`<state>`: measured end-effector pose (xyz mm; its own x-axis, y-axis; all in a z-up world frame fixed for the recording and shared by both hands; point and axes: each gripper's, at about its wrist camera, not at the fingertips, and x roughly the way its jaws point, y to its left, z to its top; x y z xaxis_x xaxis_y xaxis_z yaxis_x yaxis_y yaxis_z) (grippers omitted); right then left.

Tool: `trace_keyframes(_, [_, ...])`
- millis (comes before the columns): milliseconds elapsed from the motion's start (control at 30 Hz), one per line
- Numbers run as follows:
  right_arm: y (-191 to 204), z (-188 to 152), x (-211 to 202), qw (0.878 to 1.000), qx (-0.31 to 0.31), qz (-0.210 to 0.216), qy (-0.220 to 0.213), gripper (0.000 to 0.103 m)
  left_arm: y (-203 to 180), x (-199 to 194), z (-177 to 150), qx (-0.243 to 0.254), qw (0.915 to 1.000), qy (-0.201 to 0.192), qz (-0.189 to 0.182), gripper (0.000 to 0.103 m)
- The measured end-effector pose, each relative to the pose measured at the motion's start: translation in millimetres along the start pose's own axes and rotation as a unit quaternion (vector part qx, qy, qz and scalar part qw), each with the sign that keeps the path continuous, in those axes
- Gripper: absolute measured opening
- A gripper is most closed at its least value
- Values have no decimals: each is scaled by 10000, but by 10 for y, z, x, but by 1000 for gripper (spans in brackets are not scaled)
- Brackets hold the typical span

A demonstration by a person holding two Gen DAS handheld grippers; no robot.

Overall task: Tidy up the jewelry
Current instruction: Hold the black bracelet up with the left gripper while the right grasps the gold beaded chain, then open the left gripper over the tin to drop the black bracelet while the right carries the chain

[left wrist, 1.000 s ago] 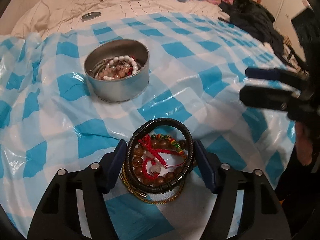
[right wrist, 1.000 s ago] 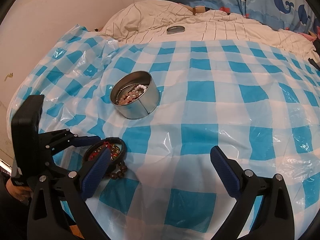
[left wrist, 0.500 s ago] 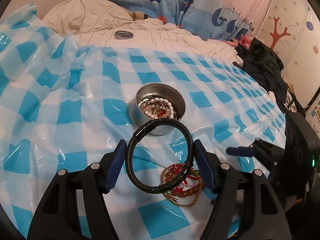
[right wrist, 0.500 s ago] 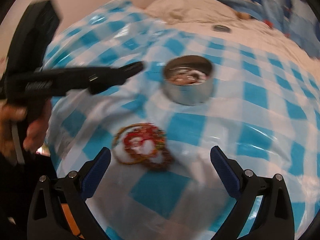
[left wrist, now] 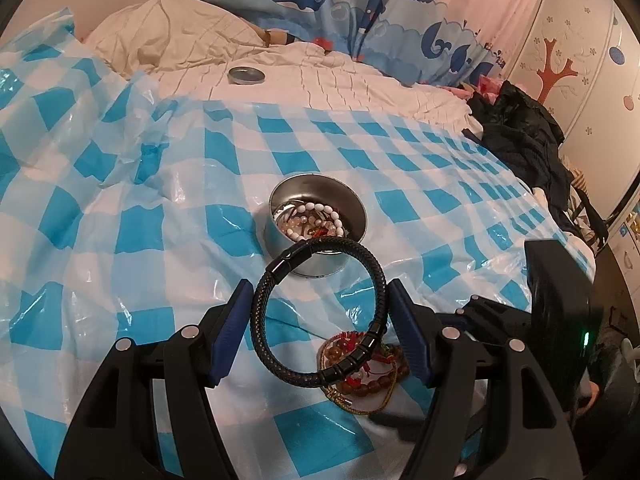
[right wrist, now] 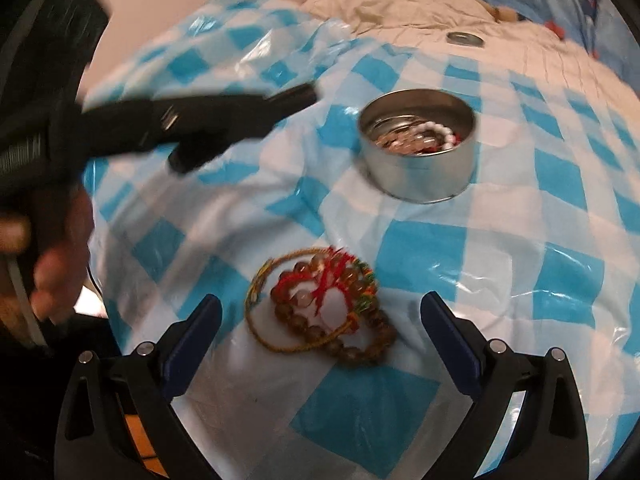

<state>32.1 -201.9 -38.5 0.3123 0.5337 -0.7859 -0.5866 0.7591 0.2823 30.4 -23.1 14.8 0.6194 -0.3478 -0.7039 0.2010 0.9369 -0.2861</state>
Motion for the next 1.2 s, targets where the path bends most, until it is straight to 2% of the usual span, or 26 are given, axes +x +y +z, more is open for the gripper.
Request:
trace_keyframes(33, [-38, 13, -5, 10000, 59, -45, 1, 93, 2, -9, 2, -5, 10000, -10, -1, 65])
trace_keyframes(67, [-78, 21, 3, 9999, 102, -95, 41, 78, 2, -13, 5, -10, 10000, -16, -3, 65])
trace_keyframes(100, [-121, 25, 30, 9996, 148, -171, 140, 58, 3, -16, 9, -14, 10000, -21, -4, 65])
trace_keyframes(133, [-180, 20, 76, 9990, 226, -245, 284, 51, -1, -16, 9, -11, 10000, -22, -4, 65])
trace_keyframes(167, [-215, 15, 102, 9988, 259, -246, 330, 46, -4, -14, 10, -6, 10000, -21, 1, 65])
trace_keyframes(333, [-173, 24, 155, 9989, 44, -292, 360, 37, -4, -9, 14, -6, 10000, -16, -9, 65])
trace_keyframes(467, [-46, -4, 205, 9977, -360, -411, 406, 13, -8, -8, 14, -4, 10000, -15, -6, 65])
trace_keyframes(567, [-20, -8, 166, 9976, -454, -404, 326, 12, -8, -9, 16, -11, 10000, -21, -3, 65])
trace_keyframes(700, [-124, 30, 29, 9997, -128, -180, 112, 12, -4, -6, 37, -67, 10000, -62, 5, 65])
trace_keyframes(867, [-223, 112, -137, 9989, 254, 348, -200, 12, 29, 0, 60, -126, 9999, -98, 15, 65])
trace_keyframes(1067, [-244, 231, -336, 9912, 499, 1066, -608, 12, 59, 0, 91, -186, 9997, -144, 33, 65])
trace_keyframes(1100, [-260, 247, -339, 9914, 533, 1050, -579, 12, 61, 0, 99, -197, 9997, -157, 32, 65])
trace_keyframes(1200, [-333, 252, -253, 9974, 539, 290, -375, 12, 66, 8, 121, -227, 9996, -170, 36, 65])
